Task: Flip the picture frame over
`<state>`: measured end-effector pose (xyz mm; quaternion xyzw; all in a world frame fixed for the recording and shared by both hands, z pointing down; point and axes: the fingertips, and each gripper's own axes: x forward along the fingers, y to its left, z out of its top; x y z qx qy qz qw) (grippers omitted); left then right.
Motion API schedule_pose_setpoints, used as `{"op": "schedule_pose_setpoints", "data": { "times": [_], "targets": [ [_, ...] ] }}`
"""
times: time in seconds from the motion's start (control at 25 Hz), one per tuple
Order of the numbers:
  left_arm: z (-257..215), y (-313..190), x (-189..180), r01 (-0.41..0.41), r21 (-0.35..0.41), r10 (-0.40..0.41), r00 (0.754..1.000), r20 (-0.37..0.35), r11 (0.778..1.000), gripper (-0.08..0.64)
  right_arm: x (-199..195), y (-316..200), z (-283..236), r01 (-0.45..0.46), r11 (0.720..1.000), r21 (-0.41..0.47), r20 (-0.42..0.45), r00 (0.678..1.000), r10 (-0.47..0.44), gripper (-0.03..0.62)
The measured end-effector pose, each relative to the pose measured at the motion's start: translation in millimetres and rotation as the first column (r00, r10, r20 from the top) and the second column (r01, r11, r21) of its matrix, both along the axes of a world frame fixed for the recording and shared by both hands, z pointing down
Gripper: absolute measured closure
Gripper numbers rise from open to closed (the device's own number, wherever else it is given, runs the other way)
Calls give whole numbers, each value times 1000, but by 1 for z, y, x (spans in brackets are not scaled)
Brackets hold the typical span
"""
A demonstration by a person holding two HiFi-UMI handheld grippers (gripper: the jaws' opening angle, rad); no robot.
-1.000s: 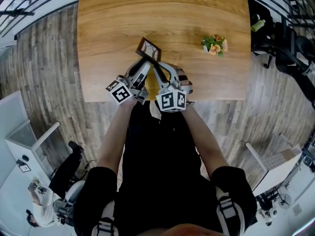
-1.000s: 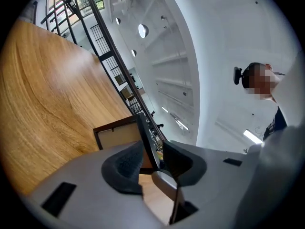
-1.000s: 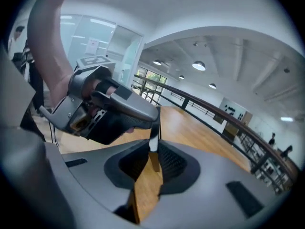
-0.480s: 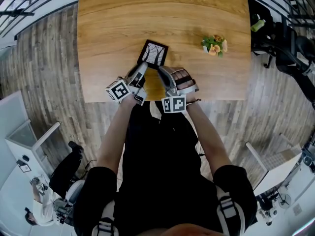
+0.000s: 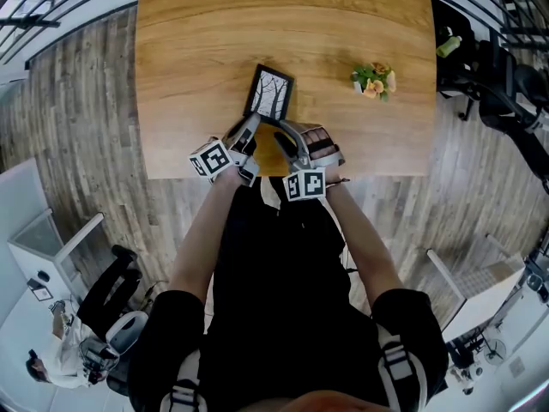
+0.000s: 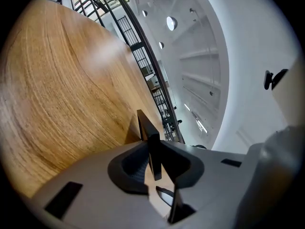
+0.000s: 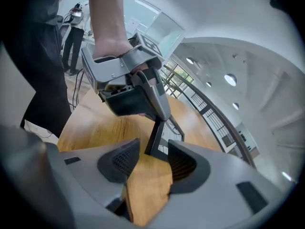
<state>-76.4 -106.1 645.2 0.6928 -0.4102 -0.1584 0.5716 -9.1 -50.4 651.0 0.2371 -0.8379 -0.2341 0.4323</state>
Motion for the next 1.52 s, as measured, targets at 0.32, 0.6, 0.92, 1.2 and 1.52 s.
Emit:
{"op": "schedule_pose_setpoints", "data": {
  "times": [0.32, 0.6, 0.92, 1.2, 1.52],
  "targets": [
    [0, 2, 4, 143, -89, -163, 948, -272, 986, 474, 10, 1, -12, -216, 799, -562, 417, 759, 499, 394],
    [9, 6, 1, 161, -91, -181, 942, -281, 983, 474, 20, -8, 19, 111, 237, -965, 257, 220, 941, 385],
    [22, 12, 6, 167, -112, -192, 945, -265, 980, 476, 15, -16, 29, 306, 61, -950, 94, 94, 991, 442],
    [28, 13, 11, 172, -129, -203, 934, -293, 977, 474, 23, -17, 38, 218, 69, -974, 89, 85, 992, 474],
    [45, 28, -14, 93, -113, -91, 995, 29, 989, 428, 24, -16, 39, 175, 75, -982, 101, 140, 985, 488]
  ]
}}
